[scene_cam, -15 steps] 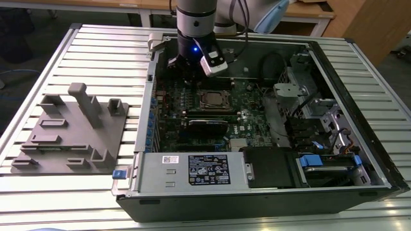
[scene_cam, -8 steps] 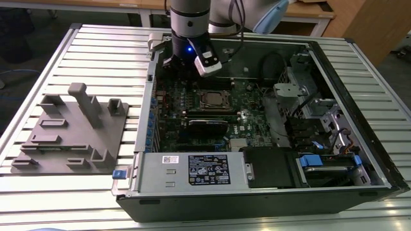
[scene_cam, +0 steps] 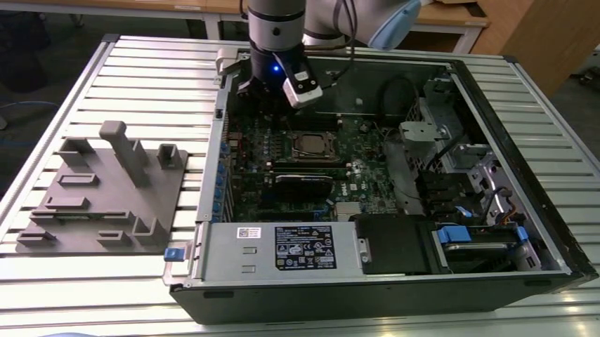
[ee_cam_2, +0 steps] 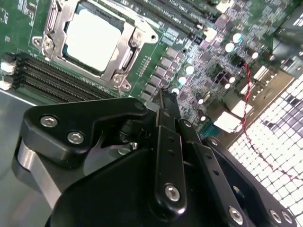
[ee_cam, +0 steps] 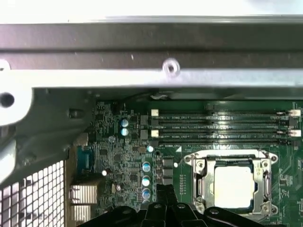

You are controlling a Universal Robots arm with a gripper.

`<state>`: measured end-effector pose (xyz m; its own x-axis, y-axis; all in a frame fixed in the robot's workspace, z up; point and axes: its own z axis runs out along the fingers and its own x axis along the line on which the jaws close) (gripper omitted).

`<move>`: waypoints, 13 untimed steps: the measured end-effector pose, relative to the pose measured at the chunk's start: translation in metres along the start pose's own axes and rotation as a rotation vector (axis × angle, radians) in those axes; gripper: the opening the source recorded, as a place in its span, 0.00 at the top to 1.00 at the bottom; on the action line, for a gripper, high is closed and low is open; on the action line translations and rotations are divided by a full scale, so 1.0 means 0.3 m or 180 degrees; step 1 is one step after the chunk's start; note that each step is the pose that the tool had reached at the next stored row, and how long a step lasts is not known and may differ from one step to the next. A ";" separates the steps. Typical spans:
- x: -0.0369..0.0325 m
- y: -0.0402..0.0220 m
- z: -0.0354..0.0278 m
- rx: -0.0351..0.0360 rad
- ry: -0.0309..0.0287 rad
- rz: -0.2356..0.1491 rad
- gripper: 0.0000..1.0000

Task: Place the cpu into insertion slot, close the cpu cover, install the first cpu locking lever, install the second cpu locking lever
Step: 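Install the first cpu locking lever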

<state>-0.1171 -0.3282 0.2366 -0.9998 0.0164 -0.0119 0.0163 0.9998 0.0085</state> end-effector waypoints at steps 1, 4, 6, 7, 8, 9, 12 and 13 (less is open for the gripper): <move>0.001 0.002 0.000 -0.0004 0.0000 0.0000 0.90; 0.004 0.007 0.000 -0.0024 0.0001 0.0000 0.90; 0.004 0.007 0.000 -0.0075 0.0001 0.0001 0.90; 0.004 0.007 0.000 -0.0091 0.0001 0.0001 0.90; 0.005 0.007 0.000 -0.0099 0.0002 0.0001 0.90; 0.005 0.007 -0.001 -0.0101 0.0001 0.0002 0.90; 0.004 0.007 -0.011 -0.0101 0.0001 0.0001 0.90; 0.004 0.007 -0.015 -0.0101 0.0001 0.0001 0.90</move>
<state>-0.1184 -0.3261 0.2412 -0.9998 0.0168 -0.0115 0.0163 0.9991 0.0403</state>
